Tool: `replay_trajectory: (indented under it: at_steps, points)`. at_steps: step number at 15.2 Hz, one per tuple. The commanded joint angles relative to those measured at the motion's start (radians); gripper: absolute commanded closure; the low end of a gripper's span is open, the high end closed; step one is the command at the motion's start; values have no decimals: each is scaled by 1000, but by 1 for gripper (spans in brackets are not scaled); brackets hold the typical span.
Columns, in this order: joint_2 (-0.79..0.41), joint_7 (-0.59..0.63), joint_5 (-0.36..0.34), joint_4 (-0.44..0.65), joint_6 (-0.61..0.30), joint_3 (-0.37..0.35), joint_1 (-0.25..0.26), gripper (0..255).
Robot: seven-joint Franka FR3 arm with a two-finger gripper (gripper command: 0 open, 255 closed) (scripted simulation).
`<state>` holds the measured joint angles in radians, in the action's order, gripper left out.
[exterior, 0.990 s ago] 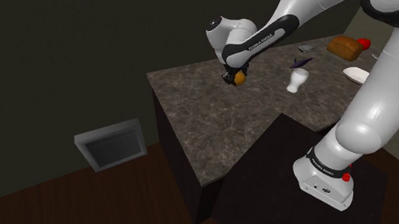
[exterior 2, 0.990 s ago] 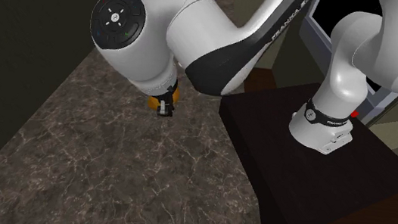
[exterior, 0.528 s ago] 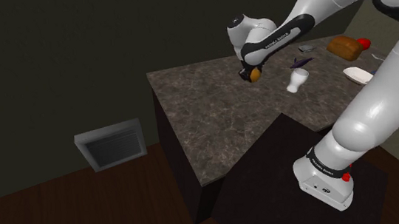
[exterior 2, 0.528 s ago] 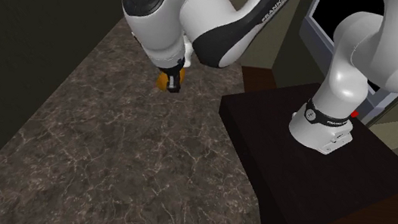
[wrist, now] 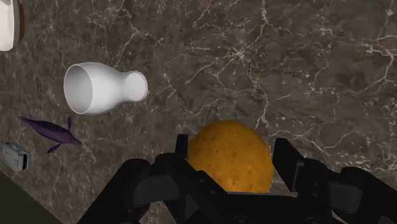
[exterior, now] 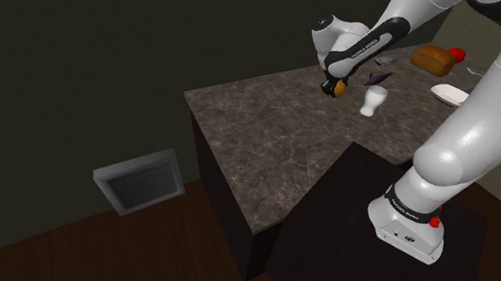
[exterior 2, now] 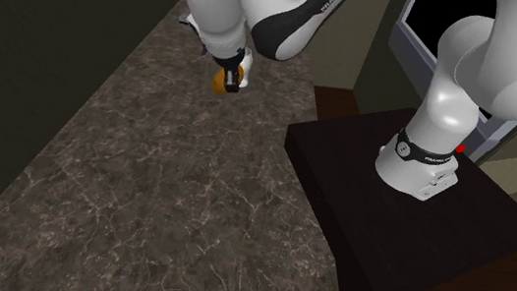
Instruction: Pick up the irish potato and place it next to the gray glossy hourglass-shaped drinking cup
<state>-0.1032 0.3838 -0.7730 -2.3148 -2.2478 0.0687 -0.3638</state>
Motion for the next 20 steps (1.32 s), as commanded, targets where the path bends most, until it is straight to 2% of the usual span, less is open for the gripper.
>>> replay_trajectory:
  at_steps: [1, 9, 17, 20]
  points:
    - [-2, -30, -20, -4, -31, 25, -28, 255]
    - [-59, -178, -67, 52, -150, 126, -147, 255]
    - [-170, -359, -43, 179, -256, 198, -272, 255]
    - [-201, -330, -61, 179, -283, 203, -272, 255]
